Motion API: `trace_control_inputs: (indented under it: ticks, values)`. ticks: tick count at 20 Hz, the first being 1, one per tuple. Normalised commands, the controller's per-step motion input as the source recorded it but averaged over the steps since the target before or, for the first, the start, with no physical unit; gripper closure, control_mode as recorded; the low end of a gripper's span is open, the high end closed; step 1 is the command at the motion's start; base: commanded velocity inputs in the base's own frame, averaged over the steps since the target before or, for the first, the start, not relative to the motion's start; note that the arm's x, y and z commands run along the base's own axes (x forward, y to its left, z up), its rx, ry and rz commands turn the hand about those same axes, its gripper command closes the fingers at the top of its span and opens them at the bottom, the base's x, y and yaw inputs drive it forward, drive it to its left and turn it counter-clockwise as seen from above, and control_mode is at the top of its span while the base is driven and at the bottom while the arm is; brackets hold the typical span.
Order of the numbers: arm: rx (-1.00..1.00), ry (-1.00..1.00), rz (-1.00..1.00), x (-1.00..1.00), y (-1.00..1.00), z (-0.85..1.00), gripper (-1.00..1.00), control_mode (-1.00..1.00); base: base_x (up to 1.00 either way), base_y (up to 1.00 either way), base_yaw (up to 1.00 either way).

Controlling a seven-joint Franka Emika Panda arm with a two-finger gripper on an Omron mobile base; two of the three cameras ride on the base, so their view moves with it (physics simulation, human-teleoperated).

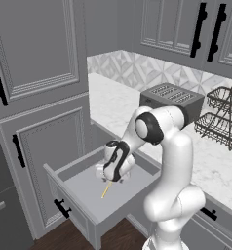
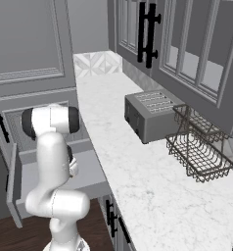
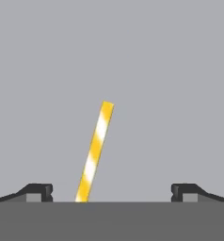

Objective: Take a straw from the drawer in front and place it inside the glass cup on the dining counter.

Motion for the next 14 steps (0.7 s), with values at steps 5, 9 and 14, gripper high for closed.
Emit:
trace_control_inputs:
  ticks: [5, 9, 14]
  values:
    - [0.0, 0.0, -0.03, 0.14, 0.0, -0.26, -1.0, -1.0, 0.0, 0.0, 0.0]
    - [0.0, 0.0, -0.01, 0.17, 0.0, -0.24, -1.0, -1.0, 0.0, 0.0, 0.0]
    - [0.0, 0.0, -0.01, 0.19, 0.0, -0.24, -1.0, -1.0, 0.0, 0.0, 0.0]
